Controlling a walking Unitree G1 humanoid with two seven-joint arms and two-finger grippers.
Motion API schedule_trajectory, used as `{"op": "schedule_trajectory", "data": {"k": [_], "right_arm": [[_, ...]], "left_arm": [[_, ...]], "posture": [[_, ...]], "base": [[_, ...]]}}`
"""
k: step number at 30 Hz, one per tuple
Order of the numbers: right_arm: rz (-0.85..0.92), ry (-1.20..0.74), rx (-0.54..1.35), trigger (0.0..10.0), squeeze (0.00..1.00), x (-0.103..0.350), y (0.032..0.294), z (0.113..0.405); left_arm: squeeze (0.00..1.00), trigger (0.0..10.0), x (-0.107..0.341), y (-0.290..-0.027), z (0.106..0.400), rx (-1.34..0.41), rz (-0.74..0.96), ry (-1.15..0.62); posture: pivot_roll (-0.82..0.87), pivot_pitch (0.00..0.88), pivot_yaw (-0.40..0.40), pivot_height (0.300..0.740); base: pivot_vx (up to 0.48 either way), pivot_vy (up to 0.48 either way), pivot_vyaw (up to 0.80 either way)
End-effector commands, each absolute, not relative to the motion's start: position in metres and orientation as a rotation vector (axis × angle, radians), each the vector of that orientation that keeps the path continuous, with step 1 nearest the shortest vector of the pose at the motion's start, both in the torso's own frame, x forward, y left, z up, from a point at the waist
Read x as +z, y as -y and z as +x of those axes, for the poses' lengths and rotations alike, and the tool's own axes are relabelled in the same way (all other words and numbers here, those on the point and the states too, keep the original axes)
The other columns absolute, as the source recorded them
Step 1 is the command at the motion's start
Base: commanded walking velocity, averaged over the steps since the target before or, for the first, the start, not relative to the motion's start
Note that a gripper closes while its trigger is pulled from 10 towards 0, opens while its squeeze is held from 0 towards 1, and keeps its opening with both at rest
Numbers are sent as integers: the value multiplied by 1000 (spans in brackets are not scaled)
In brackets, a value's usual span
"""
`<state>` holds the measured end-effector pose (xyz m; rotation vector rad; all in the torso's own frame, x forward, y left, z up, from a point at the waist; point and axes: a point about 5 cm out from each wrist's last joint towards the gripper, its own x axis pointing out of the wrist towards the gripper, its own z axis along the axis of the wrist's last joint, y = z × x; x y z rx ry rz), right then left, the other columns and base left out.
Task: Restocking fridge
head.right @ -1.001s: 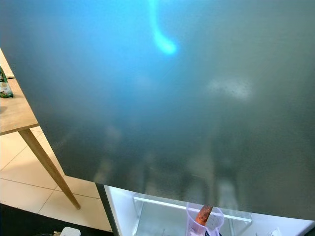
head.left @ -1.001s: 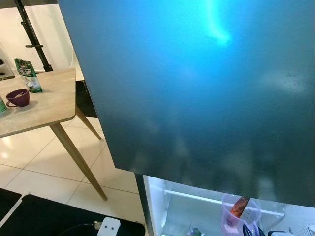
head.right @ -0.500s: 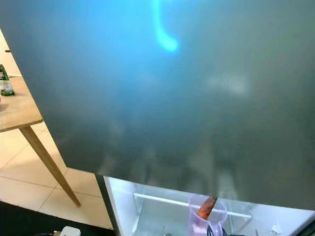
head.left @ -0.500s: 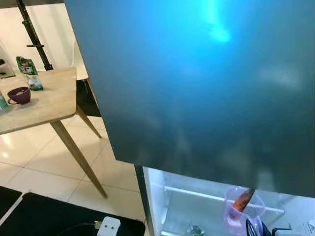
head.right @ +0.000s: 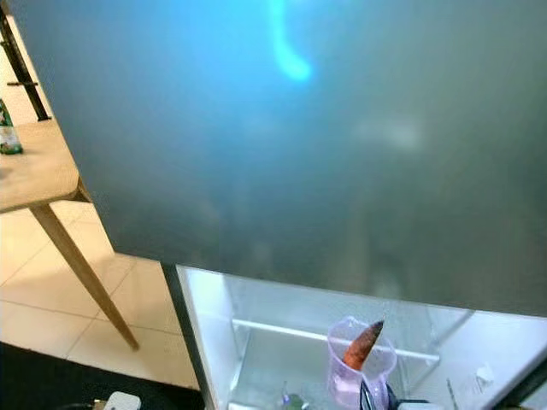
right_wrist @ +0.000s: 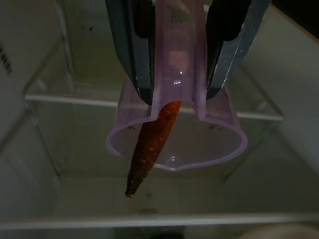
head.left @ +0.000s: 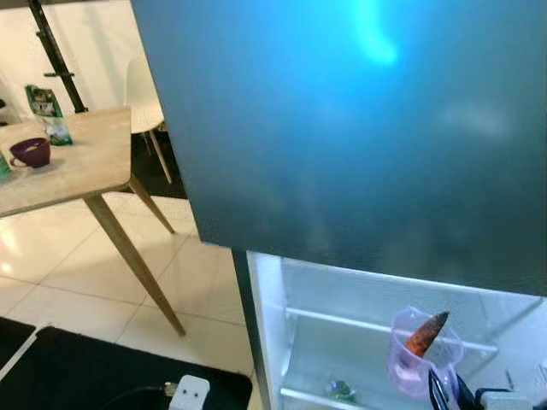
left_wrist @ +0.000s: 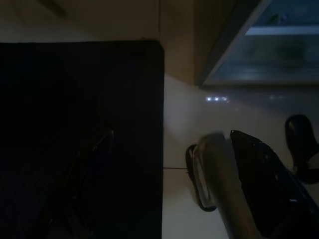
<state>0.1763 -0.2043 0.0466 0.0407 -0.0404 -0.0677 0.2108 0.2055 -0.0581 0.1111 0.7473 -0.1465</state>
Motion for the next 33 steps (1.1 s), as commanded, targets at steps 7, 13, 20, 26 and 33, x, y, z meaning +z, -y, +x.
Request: {"op": "schedule_trajectory", "data": {"k": [7, 13, 20, 26, 33], "right_arm": [[19, 82, -95, 10000, 0, 61, 205, 174], [13, 162, -122, 10000, 0, 80, 207, 179], [7, 265, -156, 10000, 0, 105, 215, 189], [15, 384, -181, 10000, 0, 146, 217, 198], [2, 451, -183, 10000, 0, 175, 219, 213]], "left_arm": [[0, 10000, -62, -213, 202, -141, 124, -775], [0, 10000, -62, -213, 202, -142, 124, -778], [0, 10000, -63, -212, 201, -144, 121, -781], [0, 10000, -63, -212, 200, -145, 119, -784], [0, 10000, -63, -212, 201, -149, 119, -783]], "posture": [[-77, 124, 46, 636], [-81, 134, 49, 636], [-82, 139, 49, 636], [-82, 143, 50, 636], [-90, 145, 53, 636]], "base": [[0, 0, 0], [0, 0, 0], [0, 0, 0], [0, 0, 0], [0, 0, 0]]}}
